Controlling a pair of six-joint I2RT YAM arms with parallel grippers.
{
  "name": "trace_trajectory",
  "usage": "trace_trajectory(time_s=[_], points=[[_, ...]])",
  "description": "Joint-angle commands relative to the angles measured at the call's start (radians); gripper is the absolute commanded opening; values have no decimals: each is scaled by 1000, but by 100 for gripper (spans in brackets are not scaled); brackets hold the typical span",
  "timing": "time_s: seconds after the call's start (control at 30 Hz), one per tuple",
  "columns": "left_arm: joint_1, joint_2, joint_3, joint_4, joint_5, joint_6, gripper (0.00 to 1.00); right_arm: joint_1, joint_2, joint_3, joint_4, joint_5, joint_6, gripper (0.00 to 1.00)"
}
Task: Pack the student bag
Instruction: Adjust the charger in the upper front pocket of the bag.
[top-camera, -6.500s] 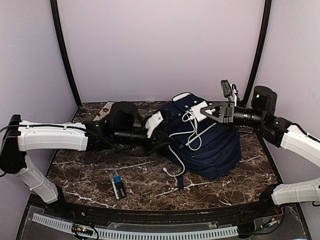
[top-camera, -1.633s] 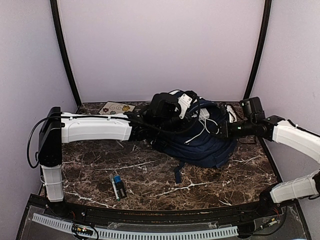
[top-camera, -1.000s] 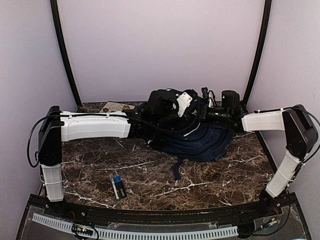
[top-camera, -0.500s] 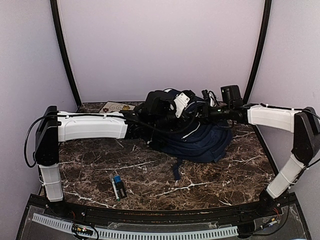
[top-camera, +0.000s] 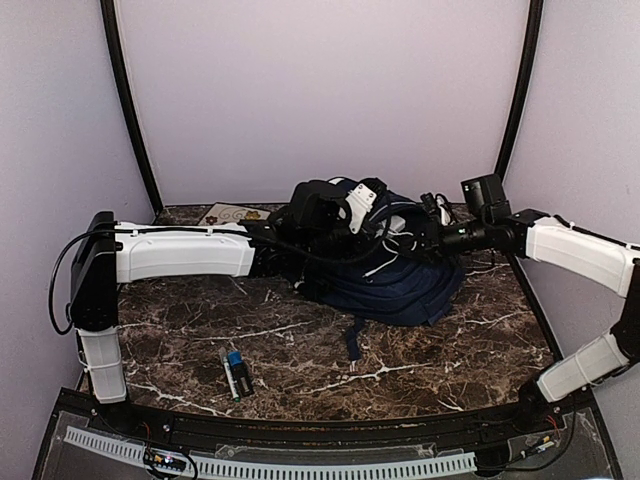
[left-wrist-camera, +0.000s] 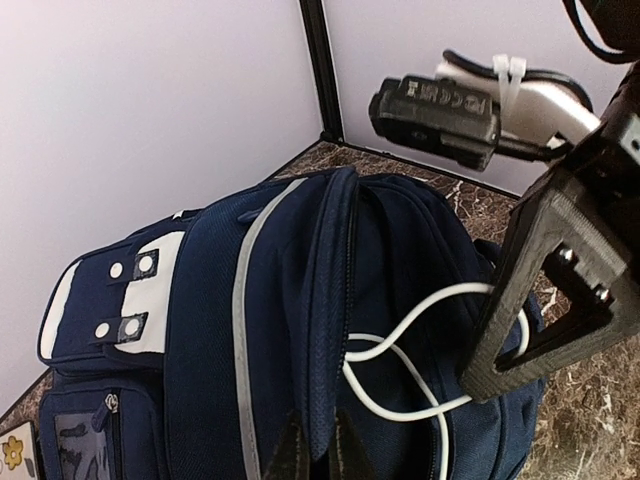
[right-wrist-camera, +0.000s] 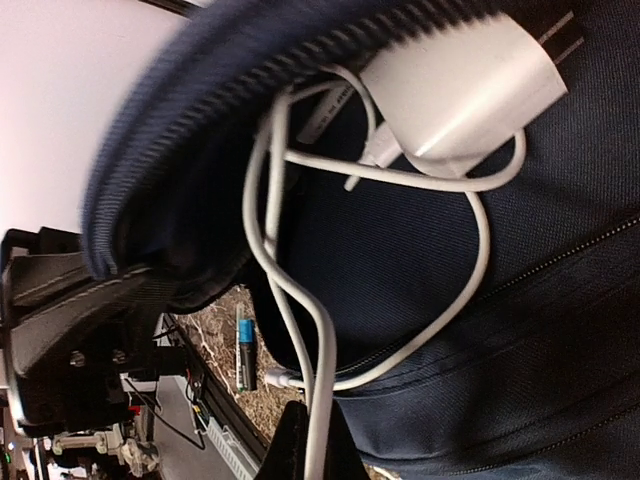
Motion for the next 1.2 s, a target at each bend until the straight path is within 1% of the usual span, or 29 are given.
trace_trajectory(time_s=[0.0,0.03,0.07,0.1,0.13,0.23,0.3,0.43,0.57,0.7,0.8,0.93,1.0,1.13,1.17], points=[[3,-56,11,13,6,-21,0,13,32,-47,56,316,1,0],[3,-57,8,14,9,-19,0,18,38,-64,75,353,1,48],[2,-58,7,14,15,-20,0,21,44,-79,104,349,1,64],[3,-57,4,15,25,-19,0,25,51,-87,129,340,-50,67],[2,-56,1,19,32,-22,0,28,62,-90,149,334,-9,69],[2,-49,3,28,55,-32,0,32,86,-84,205,324,25,72],[2,-48,3,29,68,-34,0,36,96,-85,260,313,48,69],[2,-50,5,26,71,-32,0,42,141,-94,320,284,86,49],[2,-49,5,31,78,-29,0,50,173,-101,388,241,121,41],[2,-48,5,46,87,-23,0,85,202,-83,434,203,147,29],[2,-47,8,55,106,-22,0,97,217,-91,508,160,188,18],[2,-50,8,57,116,-23,0,97,230,-95,588,139,229,10],[2,-51,8,54,119,-27,0,95,245,-83,612,148,236,8],[2,-62,-3,59,136,-43,0,67,295,-58,674,214,242,0],[2,-66,-5,61,136,-46,0,54,309,-49,690,233,245,0]])
